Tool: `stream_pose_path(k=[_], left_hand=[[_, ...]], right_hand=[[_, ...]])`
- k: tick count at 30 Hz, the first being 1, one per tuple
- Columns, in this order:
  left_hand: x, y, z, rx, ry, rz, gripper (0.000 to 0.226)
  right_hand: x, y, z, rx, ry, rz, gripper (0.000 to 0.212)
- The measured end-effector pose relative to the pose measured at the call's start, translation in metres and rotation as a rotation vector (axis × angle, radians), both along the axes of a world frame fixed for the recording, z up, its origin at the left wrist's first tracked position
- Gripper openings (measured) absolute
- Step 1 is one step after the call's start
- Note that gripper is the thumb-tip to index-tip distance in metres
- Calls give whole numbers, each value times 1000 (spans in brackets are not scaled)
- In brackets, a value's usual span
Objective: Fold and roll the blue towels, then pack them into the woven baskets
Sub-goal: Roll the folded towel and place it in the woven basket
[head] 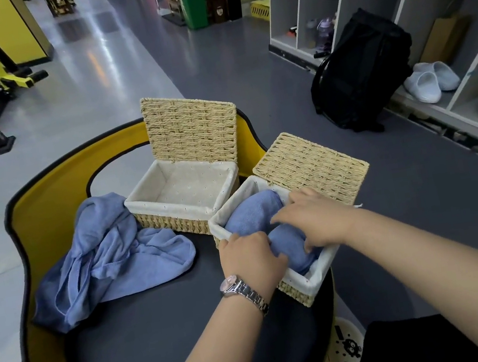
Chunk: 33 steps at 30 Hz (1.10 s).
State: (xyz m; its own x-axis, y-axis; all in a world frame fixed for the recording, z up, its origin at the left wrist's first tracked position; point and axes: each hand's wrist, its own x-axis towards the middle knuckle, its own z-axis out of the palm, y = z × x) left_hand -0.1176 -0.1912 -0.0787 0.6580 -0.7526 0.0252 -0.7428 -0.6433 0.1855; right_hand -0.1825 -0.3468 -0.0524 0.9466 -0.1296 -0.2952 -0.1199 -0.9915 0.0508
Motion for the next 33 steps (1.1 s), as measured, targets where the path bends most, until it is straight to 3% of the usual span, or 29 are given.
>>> stream_pose_path(k=[3, 8, 15, 20, 28, 31, 33], left_hand=[[1, 1, -2, 6, -17, -3, 28], [3, 3, -1, 6, -29, -48, 28], [1, 5, -1, 14, -65, -60, 28], [-1, 7, -4, -34, -75, -54, 32], [0, 21, 3, -117, -64, -94, 31], [10, 43, 9, -181, -56, -124, 25], [21, 65, 13, -204, -41, -103, 24]], right_hand=[[8, 2, -28, 38, 53, 21, 42], [8, -4, -33, 43, -68, 46, 16], [3, -10, -23, 88, 29, 4, 40], [-2, -26, -25, 46, -67, -56, 23], [-5, -12, -4, 100, -84, -149, 44], [7, 19, 24, 177, -261, -128, 12], [18, 48, 35, 202, -338, -44, 9]])
